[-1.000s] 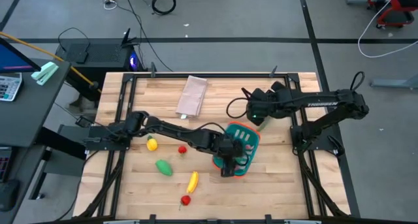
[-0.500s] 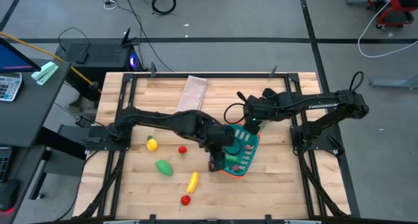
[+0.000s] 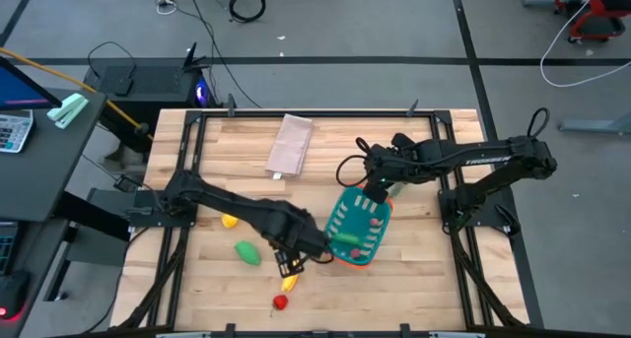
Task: Pick and placing Produce into tupperware
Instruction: Put the top red strawberry into the blue basket
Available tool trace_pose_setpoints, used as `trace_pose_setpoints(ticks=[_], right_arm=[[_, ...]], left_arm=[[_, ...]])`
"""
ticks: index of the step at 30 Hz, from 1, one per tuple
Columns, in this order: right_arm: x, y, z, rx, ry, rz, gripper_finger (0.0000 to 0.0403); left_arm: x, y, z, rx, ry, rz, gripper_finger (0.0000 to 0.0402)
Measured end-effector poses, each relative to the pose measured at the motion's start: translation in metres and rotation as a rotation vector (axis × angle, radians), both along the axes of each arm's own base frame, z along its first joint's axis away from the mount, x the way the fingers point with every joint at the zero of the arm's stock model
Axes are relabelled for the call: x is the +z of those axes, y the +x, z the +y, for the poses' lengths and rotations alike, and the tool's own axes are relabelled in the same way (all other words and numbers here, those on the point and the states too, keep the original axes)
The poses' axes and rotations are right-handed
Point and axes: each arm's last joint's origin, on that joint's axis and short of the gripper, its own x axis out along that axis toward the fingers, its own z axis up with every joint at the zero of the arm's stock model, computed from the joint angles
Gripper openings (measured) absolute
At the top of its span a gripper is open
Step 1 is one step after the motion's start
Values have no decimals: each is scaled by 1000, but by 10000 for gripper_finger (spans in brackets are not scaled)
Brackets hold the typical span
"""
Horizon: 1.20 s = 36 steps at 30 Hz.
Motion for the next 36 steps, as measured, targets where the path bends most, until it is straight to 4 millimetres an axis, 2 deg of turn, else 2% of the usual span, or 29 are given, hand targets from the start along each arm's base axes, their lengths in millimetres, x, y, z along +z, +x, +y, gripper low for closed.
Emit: trace_pose_setpoints(ticks=[5, 8, 14, 18, 30, 36], right_arm=[[0, 0, 2, 4, 1, -1, 163], [0, 0, 2, 0, 3, -3, 163], [0, 0, 2, 3, 2, -1, 163], [0, 0, 2, 3, 2, -1, 163], [0, 0, 2, -1, 2, -4, 163], [0, 0, 2, -62, 28, -36, 163]], left_arm=[[-45, -7, -4, 126, 58, 132, 196], [-74, -9, -5, 128, 72, 160, 192], [-106, -21, -1, 62, 136, 238, 182], [-113, -25, 1, 8, 148, 272, 183], [-115, -15, 1, -256, 192, 177, 179], [-115, -15, -1, -359, 186, 177, 178]])
